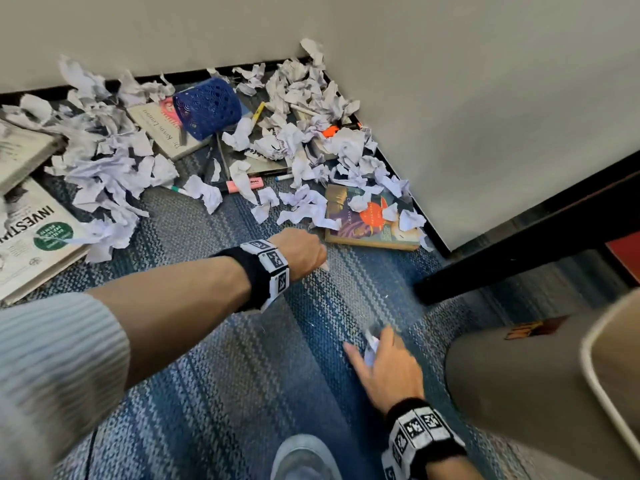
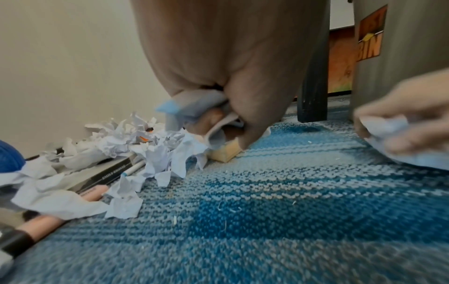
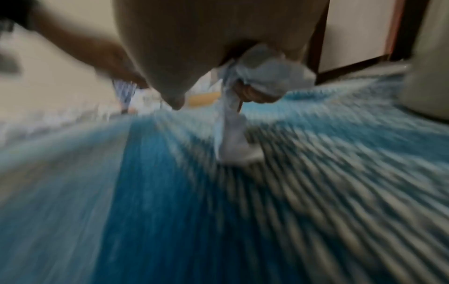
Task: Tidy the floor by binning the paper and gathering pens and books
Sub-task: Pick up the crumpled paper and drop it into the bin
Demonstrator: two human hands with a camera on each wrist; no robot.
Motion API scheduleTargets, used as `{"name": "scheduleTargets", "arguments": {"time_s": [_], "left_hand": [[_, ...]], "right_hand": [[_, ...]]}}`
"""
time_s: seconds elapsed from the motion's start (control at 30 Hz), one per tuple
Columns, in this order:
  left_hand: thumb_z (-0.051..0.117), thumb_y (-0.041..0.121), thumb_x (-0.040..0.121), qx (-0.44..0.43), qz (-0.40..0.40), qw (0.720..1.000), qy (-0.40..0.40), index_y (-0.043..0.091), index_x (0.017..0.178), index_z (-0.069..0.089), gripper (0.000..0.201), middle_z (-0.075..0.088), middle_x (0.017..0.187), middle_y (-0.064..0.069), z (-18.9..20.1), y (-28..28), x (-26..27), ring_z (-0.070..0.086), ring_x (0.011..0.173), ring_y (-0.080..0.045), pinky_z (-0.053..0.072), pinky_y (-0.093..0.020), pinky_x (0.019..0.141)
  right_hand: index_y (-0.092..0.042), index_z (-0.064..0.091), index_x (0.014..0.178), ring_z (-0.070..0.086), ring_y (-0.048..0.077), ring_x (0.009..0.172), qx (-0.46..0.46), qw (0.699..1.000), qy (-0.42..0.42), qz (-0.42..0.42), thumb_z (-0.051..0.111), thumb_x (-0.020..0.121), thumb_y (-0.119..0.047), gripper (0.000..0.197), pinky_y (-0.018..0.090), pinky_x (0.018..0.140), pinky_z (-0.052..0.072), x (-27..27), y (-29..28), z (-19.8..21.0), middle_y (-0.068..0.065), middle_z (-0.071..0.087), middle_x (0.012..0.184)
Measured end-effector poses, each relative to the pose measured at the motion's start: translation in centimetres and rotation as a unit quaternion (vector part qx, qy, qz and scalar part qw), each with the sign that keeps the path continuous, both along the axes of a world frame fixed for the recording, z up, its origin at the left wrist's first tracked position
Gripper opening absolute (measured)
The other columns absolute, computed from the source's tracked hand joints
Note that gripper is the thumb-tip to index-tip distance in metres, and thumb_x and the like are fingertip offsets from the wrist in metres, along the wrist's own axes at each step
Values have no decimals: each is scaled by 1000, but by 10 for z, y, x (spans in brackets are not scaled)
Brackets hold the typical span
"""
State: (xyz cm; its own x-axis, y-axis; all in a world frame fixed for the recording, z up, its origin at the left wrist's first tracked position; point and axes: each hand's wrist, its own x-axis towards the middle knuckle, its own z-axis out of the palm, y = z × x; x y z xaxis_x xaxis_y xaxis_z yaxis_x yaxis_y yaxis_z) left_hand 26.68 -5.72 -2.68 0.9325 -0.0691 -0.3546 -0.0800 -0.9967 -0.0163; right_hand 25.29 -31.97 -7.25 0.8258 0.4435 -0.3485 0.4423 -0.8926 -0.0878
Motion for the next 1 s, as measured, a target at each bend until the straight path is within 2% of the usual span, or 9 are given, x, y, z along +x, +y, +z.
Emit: {"name": "scheduleTargets", "arguments": {"time_s": [0.1,0.3,0.4,0.5,0.57,0.7,0.77,0.9,1.0], "left_hand": [[25,23,107,-7,-12,1000,-23,4,95,57,40,56,78,-7,7,-6,-9,57,68,-25,46,-33,61],[3,28,100,13,-22,998,-50,8,118,42,48,52,75,-3,13,-3,-23,49,56,-19,43,-33,52],[6,33,103,13,9,999,-45,10,108,49,49,53,75,-2,17,14,-20,56,64,-23,51,-36,59],[29,45,104,49,70,996,-25,10,104,59,46,65,88,-9,34,34,-17,65,82,-29,51,-35,67],[31,60,98,74,98,992,-23,8,90,64,62,62,77,-8,52,46,-15,63,73,-28,47,-31,63],[28,37,104,51,149,986,-46,6,77,62,53,60,74,-10,87,75,4,57,65,-28,51,-31,63],[26,32,101,-6,185,981,-54,4,83,63,50,61,81,-12,78,86,15,61,74,-30,51,-32,65],[40,17,99,-57,234,969,-57,4,112,50,21,55,107,-18,16,80,32,61,94,-37,47,-42,73],[48,8,93,-85,310,945,-61,12,142,28,53,38,130,-21,-27,66,43,62,96,-38,45,-40,68]], "right_hand": [[-15,46,113,64,33,91,-11,999,40,25,37,87,-65,58,39,73,49,-8,-16,-18,10,61,103],[-12,47,108,54,34,103,16,989,73,129,46,96,-27,19,39,83,38,39,9,-4,10,48,114],[-12,42,95,55,38,96,94,988,43,110,48,95,-18,9,37,69,32,74,45,10,16,56,103],[-7,46,117,59,43,94,153,986,25,56,47,95,-15,23,39,68,38,114,84,23,25,63,99],[-6,43,123,59,45,92,167,985,34,21,45,96,-14,28,41,69,41,132,100,31,29,62,99],[-6,42,120,61,42,90,153,987,46,-10,43,100,-27,29,39,69,42,159,119,44,27,62,101],[-14,44,127,60,38,97,146,989,23,6,40,100,-38,37,40,75,45,177,134,40,22,61,108],[-18,36,142,58,40,103,130,990,-52,29,45,98,-15,45,40,81,46,201,164,19,22,46,127],[-20,26,146,60,38,100,112,991,-68,26,41,100,-26,49,37,73,46,197,177,4,20,37,134]]}}
